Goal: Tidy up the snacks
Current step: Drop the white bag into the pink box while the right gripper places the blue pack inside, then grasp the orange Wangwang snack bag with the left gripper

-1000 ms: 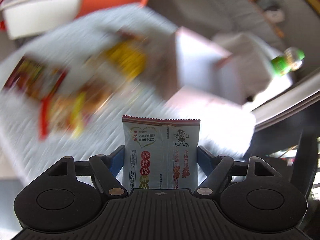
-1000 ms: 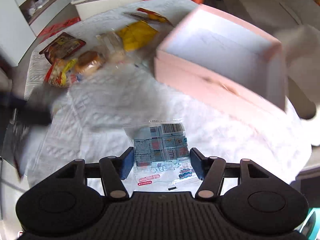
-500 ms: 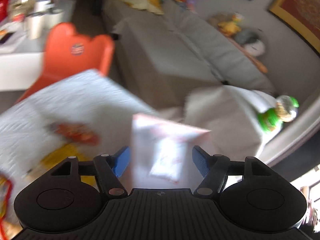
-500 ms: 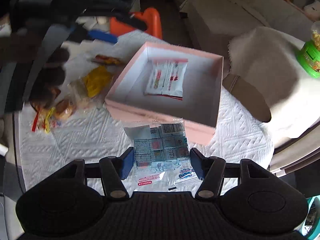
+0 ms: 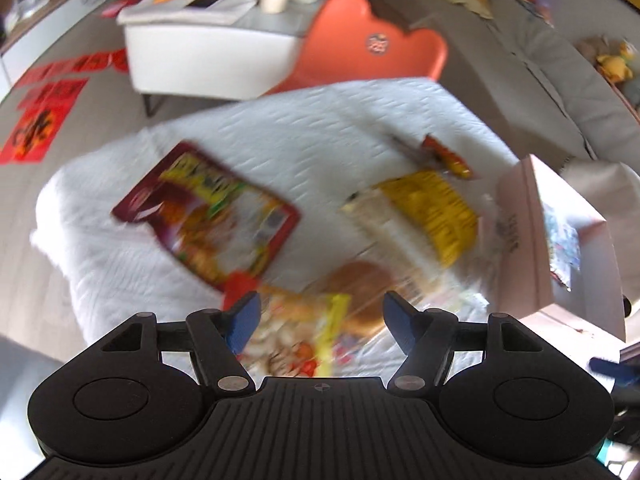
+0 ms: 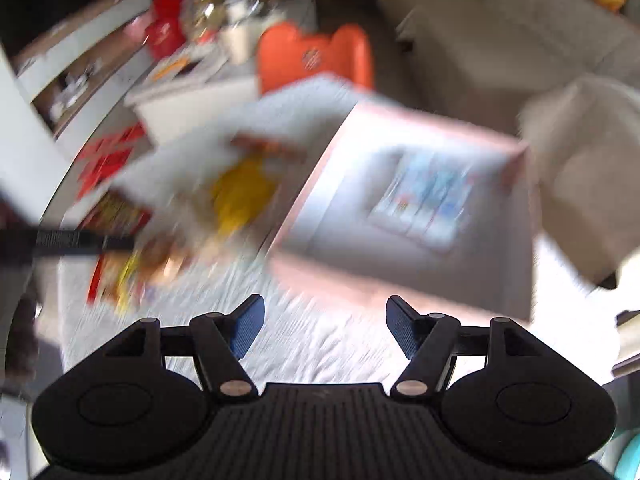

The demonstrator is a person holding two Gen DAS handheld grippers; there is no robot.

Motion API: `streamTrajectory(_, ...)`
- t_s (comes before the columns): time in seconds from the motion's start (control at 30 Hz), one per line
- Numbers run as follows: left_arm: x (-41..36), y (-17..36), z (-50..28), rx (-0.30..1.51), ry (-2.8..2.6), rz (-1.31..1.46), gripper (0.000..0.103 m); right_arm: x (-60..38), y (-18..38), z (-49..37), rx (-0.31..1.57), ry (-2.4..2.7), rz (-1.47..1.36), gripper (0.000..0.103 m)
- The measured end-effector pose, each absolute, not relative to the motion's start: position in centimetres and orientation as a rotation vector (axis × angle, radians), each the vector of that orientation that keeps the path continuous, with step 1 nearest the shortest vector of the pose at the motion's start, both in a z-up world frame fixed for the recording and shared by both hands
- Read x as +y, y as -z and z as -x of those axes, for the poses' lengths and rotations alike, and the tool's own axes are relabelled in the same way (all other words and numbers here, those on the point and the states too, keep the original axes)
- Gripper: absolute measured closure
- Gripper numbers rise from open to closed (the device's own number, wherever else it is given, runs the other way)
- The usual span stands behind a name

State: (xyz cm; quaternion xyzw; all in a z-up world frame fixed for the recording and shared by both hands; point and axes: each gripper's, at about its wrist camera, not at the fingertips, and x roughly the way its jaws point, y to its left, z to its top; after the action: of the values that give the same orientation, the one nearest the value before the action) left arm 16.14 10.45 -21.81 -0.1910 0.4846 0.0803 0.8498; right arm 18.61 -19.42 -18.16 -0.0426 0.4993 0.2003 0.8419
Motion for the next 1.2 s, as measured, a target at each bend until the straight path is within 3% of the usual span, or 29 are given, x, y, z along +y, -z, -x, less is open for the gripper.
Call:
streamTrajectory(0.37,9.7,22.7,-15.9,1.070,-0.025,0.246,0.031,-14.6,20.2,-23.9,1.066,-0.444,0.027,0.035)
streamTrajectory(0.67,13.4,22.7,-13.1,1.119,-0.090,0.292,0.031,-3.3,21.1,-24.9,0.988,-0.653,0.152,0.036)
streamTrajectory(0.7,14.1,22.7,-12.8,1.122,-0.096,0.333,0.031,-2.2,21.3,-24.8,0.975,-0.677,0.175,0.039)
streamTrajectory(0.8,15.9,22.8,-11.9,1.123,-0.093,0.465,0.031,0.3,22.5,-24.0,0.964,-0.720,0.302,0.066)
streamTrajectory(0.83,16.2,22.8,-11.8,1.123,-0.092,0.503,0.031,0.5,22.9,-23.4,0.969,-0.726,0.335,0.069)
streamTrajectory(1.03,16.7,24.1,-13.0,1.113,-0.141,0.716,0.031,-4.6,22.4,-18.4,0.997,-0.708,0.354,0.069)
streamTrajectory(1.2,13.3,24.8,-17.0,1.116,-0.068,0.595,0.031,-8.8,22.4,-16.2,1.105,-0.579,0.288,0.068)
